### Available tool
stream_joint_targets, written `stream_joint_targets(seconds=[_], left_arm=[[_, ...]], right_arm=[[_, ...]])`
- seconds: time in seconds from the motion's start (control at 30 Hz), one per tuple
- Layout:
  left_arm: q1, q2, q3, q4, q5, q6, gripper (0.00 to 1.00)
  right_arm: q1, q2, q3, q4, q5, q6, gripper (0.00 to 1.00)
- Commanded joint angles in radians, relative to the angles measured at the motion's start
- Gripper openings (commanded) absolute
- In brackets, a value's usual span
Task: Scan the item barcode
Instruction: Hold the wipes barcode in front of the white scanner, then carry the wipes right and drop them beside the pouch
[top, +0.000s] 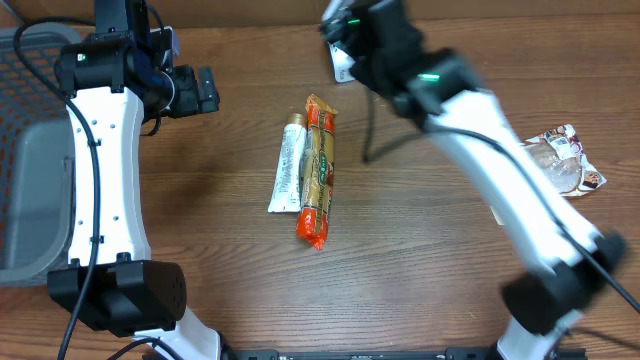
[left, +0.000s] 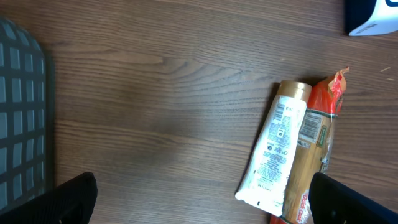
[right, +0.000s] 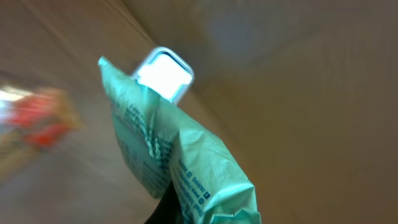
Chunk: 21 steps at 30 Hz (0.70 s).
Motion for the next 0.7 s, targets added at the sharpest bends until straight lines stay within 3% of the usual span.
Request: stream_joint_targets(seconds=[0.0, 0.13, 0.27, 0.4, 0.6, 0.67], left_arm=[[-0.009, -0.004, 0.011, 0.001, 0.0, 0.015, 1.0], [-0.009, -0.004, 0.011, 0.001, 0.0, 0.015, 1.0], [-0.009, -0.004, 0.011, 0.001, 0.0, 0.015, 0.99], [-0.009, -0.004, 0.011, 0.001, 0.0, 0.016, 0.99], [-0.009, -0.004, 0.011, 0.001, 0.0, 0.015, 1.0], [-0.009, -0.004, 0.011, 0.001, 0.0, 0.015, 0.99]], right_arm=[[-0.098, -0.106, 0.019, -0.133, -0.291, 0.437, 0.04], [-0.274, -0.128, 0.016, -0.362, -0.317, 0.733, 0.04], [-0.498, -0.119, -0.09, -0.414, -0.341, 1.015, 0.04], [-0.721, -0.118, -0.307, -0.289, -0.529, 1.027, 0.04], [-0.937, -0.118, -0.657, 0.003, -0.687, 1.028, 0.06], [-0.972, -0.118, -0.744, 0.077, -0.686, 1.027, 0.27]])
